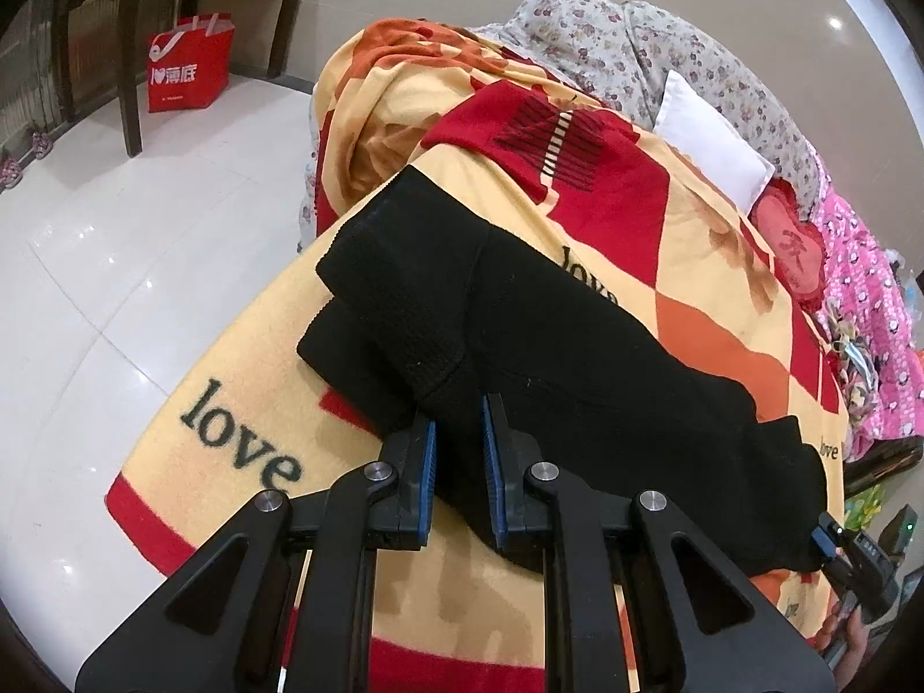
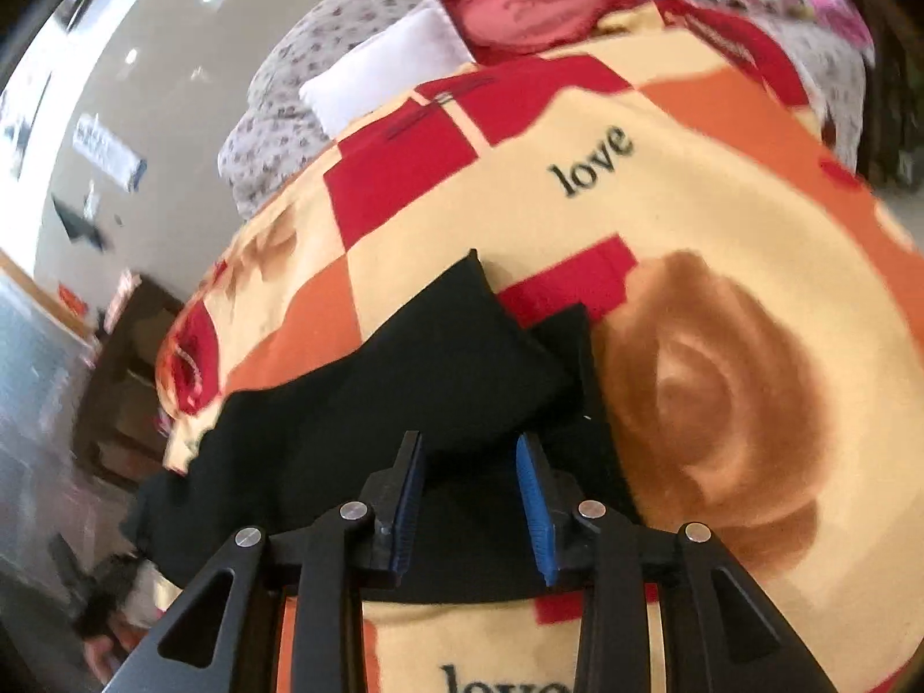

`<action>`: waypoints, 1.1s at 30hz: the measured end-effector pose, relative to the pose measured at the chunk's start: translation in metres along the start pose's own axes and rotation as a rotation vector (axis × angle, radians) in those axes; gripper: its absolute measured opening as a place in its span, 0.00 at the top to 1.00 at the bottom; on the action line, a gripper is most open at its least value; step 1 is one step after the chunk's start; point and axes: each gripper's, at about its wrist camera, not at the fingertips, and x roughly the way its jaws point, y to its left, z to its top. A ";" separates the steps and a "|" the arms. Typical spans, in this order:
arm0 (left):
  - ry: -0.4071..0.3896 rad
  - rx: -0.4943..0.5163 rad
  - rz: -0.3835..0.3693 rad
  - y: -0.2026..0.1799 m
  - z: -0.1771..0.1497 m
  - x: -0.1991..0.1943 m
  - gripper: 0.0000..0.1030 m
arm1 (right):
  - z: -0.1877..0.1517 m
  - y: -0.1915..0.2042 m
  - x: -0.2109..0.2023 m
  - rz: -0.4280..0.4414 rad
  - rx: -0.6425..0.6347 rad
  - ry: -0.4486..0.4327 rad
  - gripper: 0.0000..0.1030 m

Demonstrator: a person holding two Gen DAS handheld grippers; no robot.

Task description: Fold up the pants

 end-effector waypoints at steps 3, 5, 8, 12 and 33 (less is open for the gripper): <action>-0.002 0.001 0.011 -0.003 0.000 0.001 0.87 | 0.008 -0.008 0.011 0.041 0.027 -0.056 0.70; -0.001 -0.006 0.012 -0.003 0.000 0.001 0.87 | 0.014 -0.012 0.008 0.067 0.039 -0.078 0.76; 0.004 -0.019 0.003 -0.005 0.005 0.002 0.87 | 0.021 0.004 0.017 0.123 0.025 -0.105 0.95; -0.019 0.020 -0.037 -0.019 0.007 -0.008 0.87 | 0.023 0.027 -0.040 0.088 -0.124 -0.221 0.95; -0.013 0.020 -0.024 0.006 0.000 -0.034 0.85 | -0.004 0.081 -0.058 0.028 -0.327 -0.099 0.66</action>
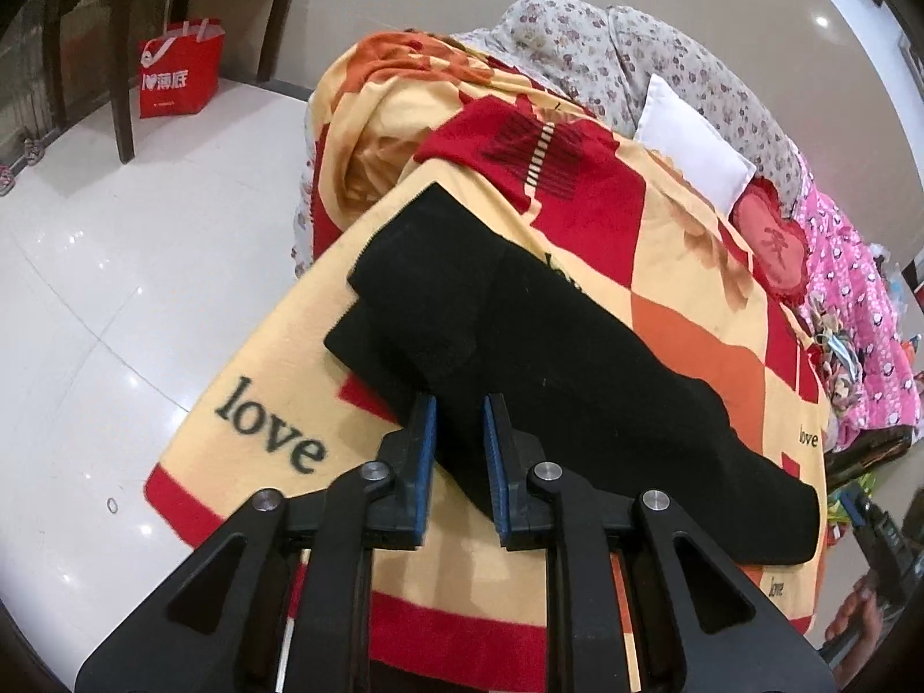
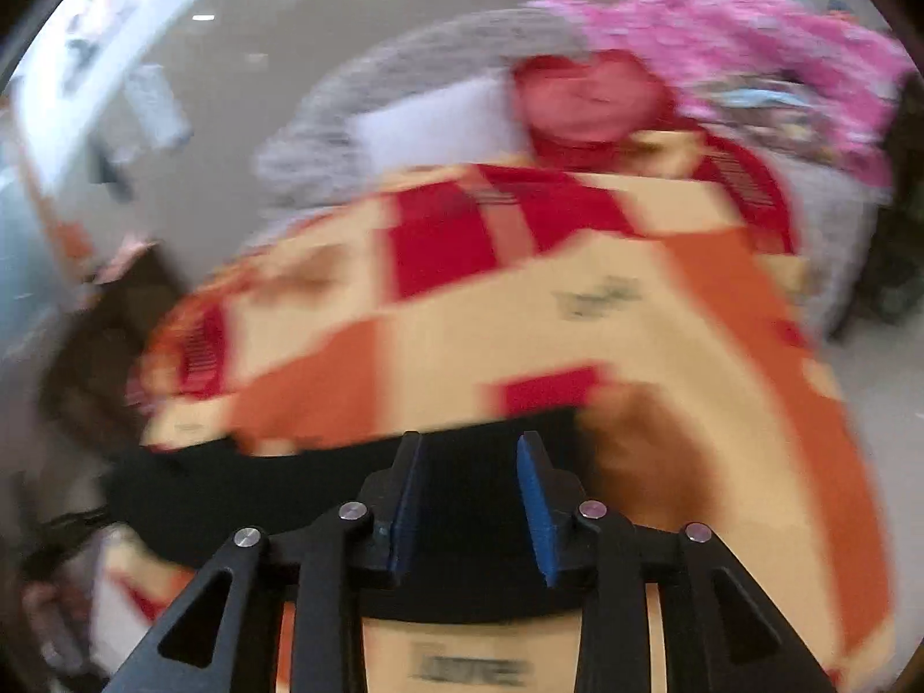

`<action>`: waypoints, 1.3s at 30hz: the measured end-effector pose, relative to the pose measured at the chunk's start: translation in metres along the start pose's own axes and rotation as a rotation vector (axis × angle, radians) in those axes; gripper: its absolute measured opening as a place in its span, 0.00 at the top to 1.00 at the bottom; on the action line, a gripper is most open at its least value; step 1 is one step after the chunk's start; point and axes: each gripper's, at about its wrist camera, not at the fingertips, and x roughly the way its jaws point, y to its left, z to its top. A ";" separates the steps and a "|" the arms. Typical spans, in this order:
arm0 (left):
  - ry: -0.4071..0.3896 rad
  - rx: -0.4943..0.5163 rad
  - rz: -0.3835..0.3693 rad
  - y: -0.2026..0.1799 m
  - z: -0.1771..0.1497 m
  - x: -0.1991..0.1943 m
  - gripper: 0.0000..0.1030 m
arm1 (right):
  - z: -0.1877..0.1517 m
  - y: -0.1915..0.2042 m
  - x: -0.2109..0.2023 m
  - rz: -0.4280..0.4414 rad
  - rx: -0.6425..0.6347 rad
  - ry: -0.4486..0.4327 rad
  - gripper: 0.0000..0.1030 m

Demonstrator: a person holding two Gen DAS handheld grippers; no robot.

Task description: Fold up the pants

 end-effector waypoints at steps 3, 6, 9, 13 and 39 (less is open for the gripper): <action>-0.054 0.006 0.060 0.002 0.000 -0.012 0.85 | 0.004 0.043 0.044 0.186 -0.040 0.087 0.66; -0.053 -0.002 0.064 0.007 0.005 -0.013 0.66 | 0.008 0.094 0.103 0.217 -0.149 0.173 0.66; -0.076 -0.029 0.054 0.012 0.012 -0.013 0.35 | 0.008 0.125 0.155 0.245 -0.199 0.273 0.66; -0.071 -0.052 0.074 0.018 0.021 0.000 0.28 | 0.005 0.143 0.208 0.206 -0.231 0.346 0.66; -0.009 0.102 0.093 0.021 0.025 0.039 0.80 | 0.014 0.172 0.193 0.240 -0.284 0.223 0.95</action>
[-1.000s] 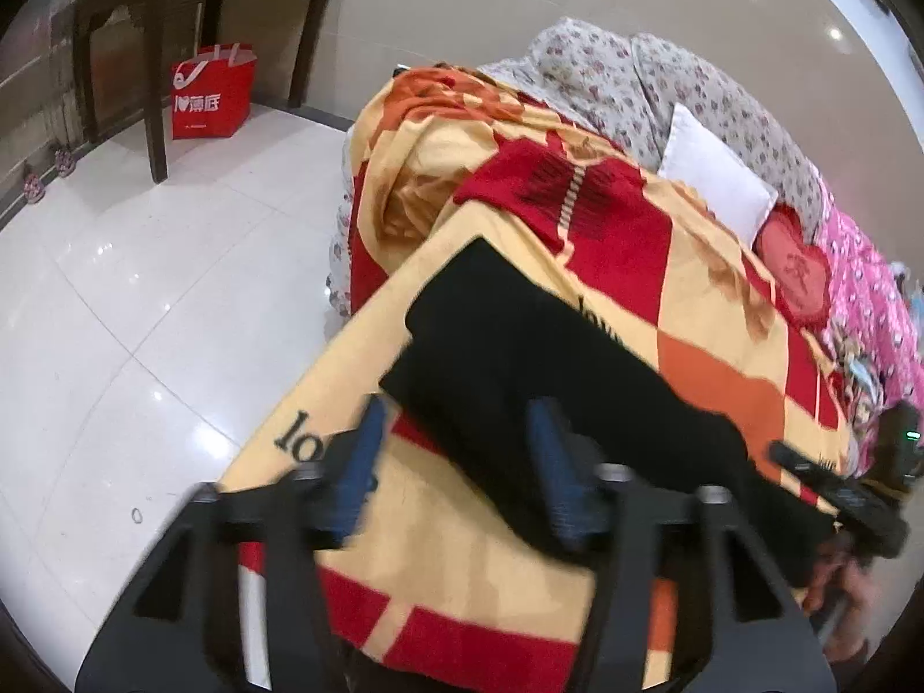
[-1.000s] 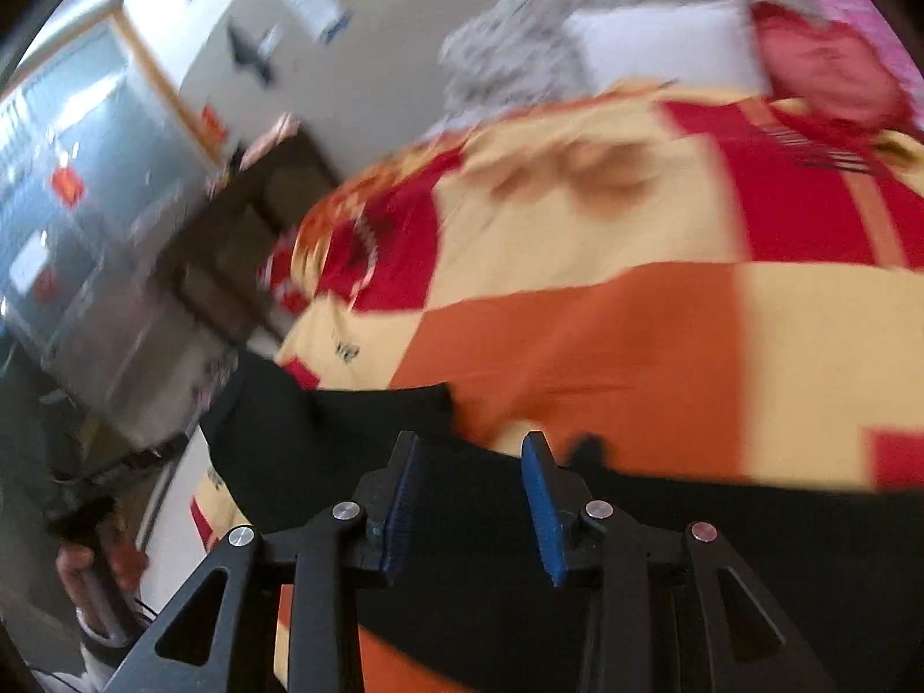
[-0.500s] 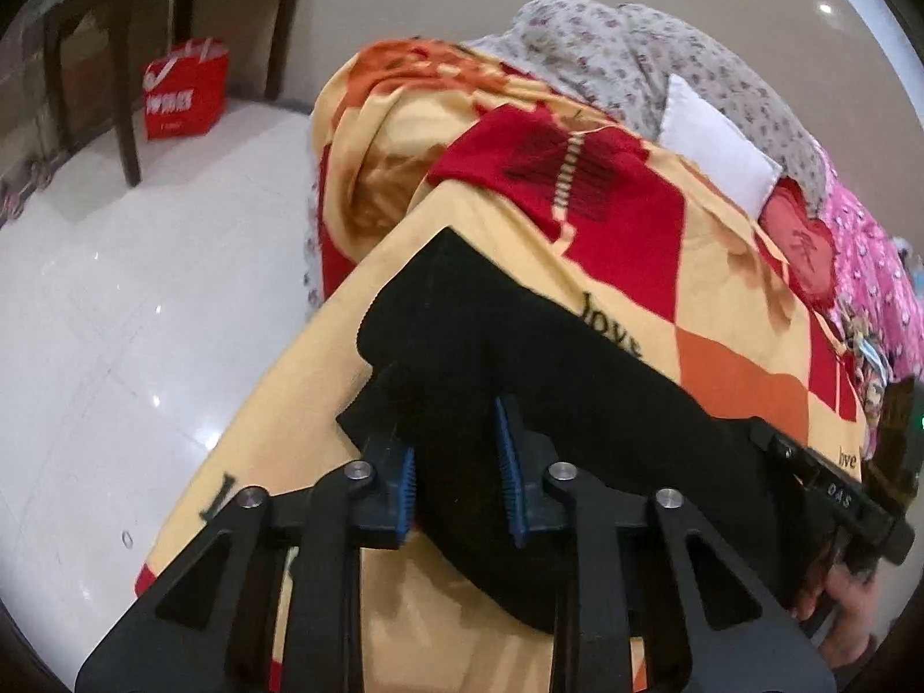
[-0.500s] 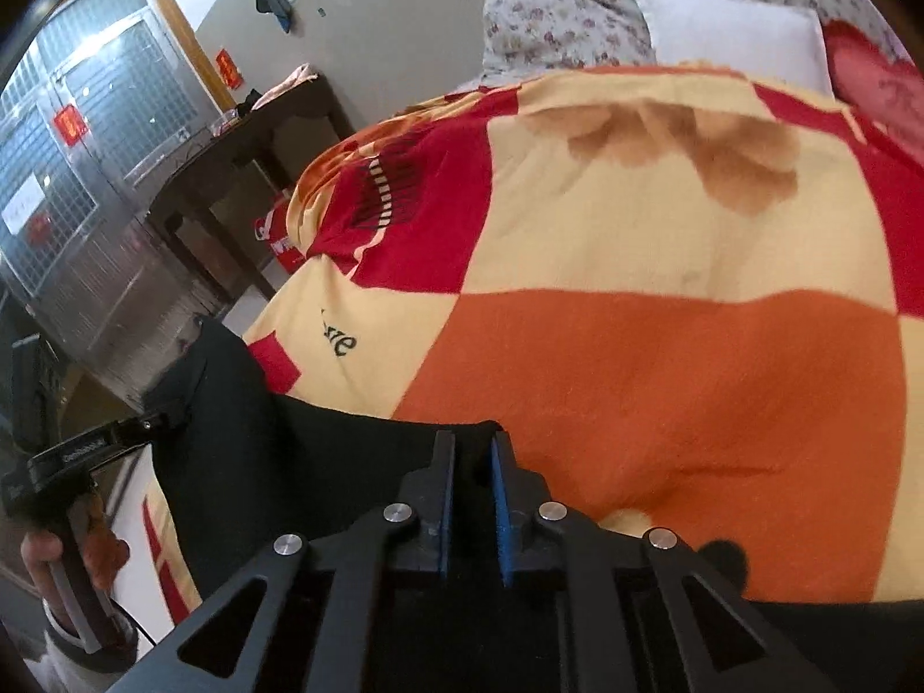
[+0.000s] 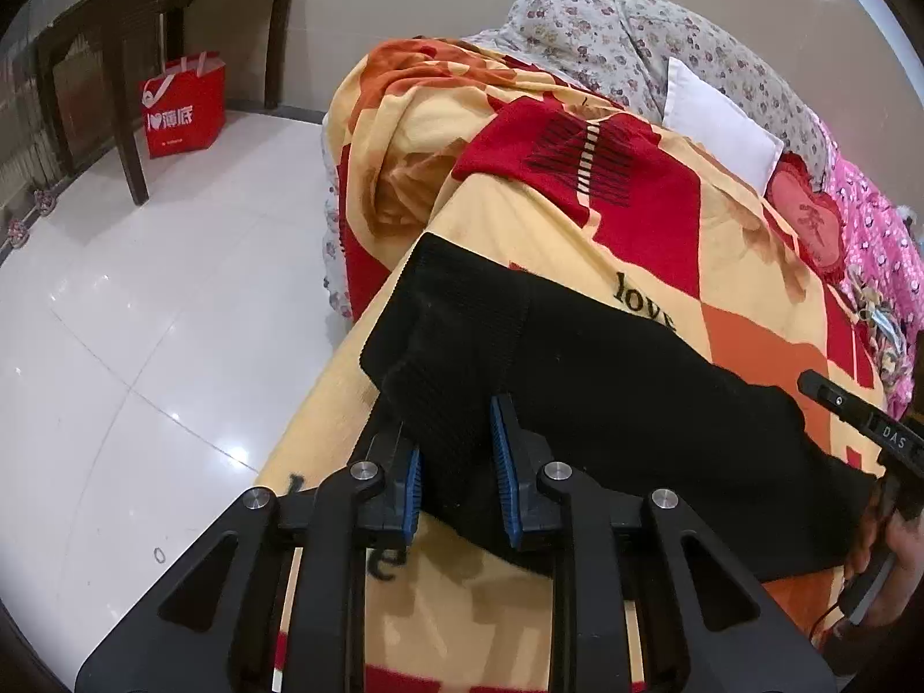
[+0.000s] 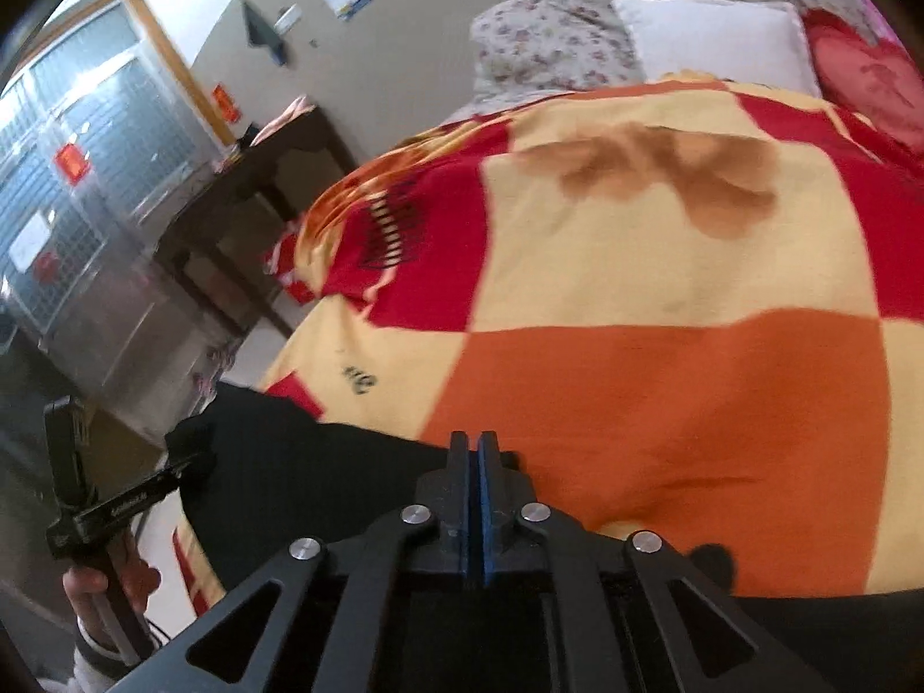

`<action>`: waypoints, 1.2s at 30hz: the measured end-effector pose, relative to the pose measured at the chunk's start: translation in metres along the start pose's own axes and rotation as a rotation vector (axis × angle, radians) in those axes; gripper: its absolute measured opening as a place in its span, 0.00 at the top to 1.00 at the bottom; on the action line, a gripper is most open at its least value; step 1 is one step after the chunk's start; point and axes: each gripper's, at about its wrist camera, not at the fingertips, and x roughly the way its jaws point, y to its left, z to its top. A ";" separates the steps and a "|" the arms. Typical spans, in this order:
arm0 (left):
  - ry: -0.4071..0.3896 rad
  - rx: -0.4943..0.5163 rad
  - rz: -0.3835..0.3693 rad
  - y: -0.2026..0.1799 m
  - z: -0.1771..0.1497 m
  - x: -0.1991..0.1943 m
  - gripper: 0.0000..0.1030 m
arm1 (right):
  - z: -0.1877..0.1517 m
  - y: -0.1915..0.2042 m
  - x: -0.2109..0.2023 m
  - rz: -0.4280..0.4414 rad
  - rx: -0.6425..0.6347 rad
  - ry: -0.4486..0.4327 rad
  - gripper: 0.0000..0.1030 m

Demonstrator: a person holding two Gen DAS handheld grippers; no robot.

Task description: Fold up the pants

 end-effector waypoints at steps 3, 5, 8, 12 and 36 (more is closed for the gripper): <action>0.007 0.007 0.020 -0.002 -0.004 0.002 0.79 | -0.002 0.036 0.015 0.022 -0.124 0.057 0.94; 0.010 -0.010 0.019 0.001 -0.006 0.005 0.78 | -0.007 0.053 0.034 0.047 -0.176 0.106 0.94; 0.003 -0.029 0.012 0.004 -0.002 0.008 0.75 | -0.011 0.066 0.069 -0.036 -0.226 0.148 0.94; 0.014 -0.033 0.052 0.006 0.005 0.011 0.68 | 0.006 0.049 0.076 -0.113 -0.139 0.109 0.94; -0.025 0.078 0.002 -0.089 -0.027 -0.012 0.54 | -0.060 0.052 -0.026 -0.003 -0.149 0.075 0.81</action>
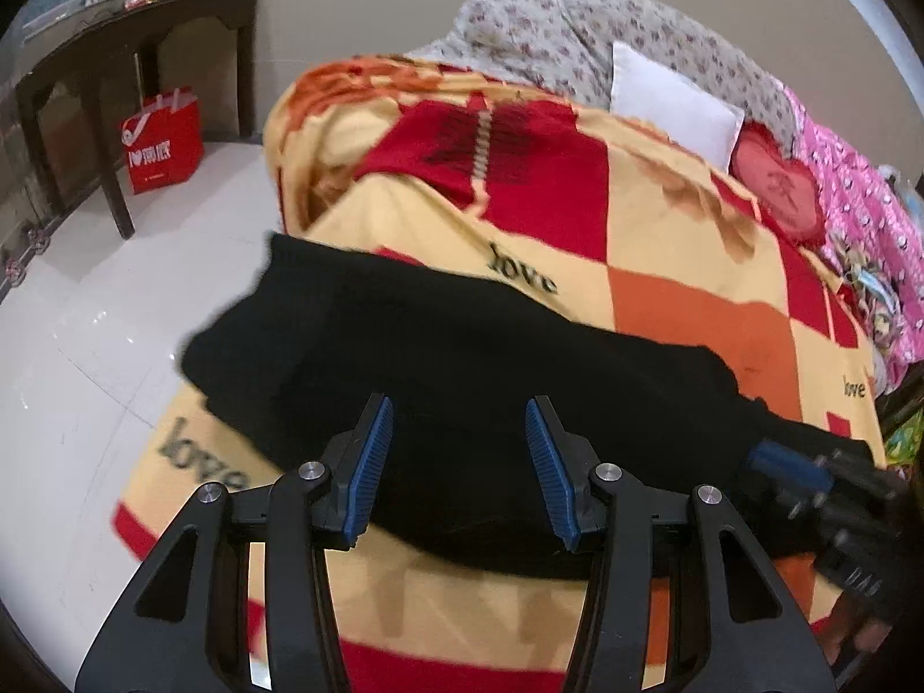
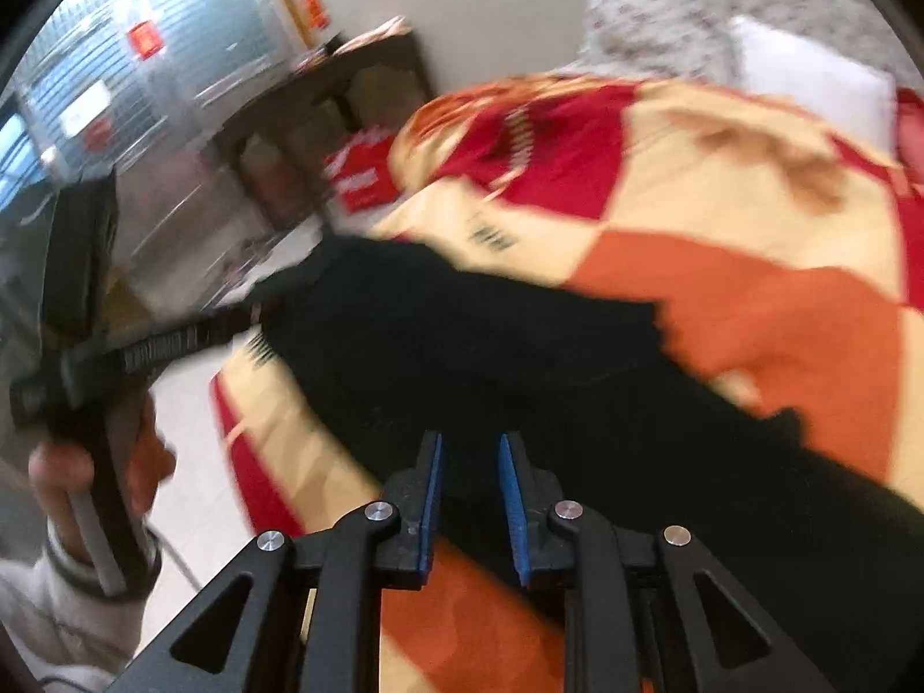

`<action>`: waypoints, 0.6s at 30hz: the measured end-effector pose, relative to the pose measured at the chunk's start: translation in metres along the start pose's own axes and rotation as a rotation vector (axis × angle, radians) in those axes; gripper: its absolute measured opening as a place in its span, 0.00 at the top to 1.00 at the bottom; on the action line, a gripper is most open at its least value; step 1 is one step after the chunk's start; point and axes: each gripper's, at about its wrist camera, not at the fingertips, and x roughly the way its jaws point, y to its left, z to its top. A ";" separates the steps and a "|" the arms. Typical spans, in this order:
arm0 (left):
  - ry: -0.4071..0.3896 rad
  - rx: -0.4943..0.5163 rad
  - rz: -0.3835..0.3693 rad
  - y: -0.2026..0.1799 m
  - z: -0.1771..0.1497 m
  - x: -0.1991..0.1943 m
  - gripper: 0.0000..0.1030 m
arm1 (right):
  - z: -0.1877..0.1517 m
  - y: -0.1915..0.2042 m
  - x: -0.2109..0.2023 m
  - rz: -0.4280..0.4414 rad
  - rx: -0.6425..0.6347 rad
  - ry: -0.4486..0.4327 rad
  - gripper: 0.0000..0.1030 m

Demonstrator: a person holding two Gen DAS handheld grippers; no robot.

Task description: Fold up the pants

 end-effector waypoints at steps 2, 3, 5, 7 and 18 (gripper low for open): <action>0.018 -0.002 -0.001 -0.006 -0.002 0.011 0.54 | 0.005 -0.010 0.002 -0.021 0.031 -0.018 0.80; 0.028 -0.001 0.006 -0.010 -0.004 0.017 0.54 | 0.007 -0.014 0.006 -0.030 0.044 -0.017 0.80; 0.041 0.010 0.026 -0.015 -0.008 0.026 0.54 | 0.013 -0.020 0.018 -0.045 0.065 -0.003 0.80; 0.023 0.035 0.060 -0.021 -0.010 0.029 0.52 | 0.016 -0.025 0.034 -0.060 0.073 0.013 0.80; 0.020 0.041 0.059 -0.028 -0.012 0.024 0.45 | 0.017 -0.034 0.009 -0.048 0.081 -0.025 0.79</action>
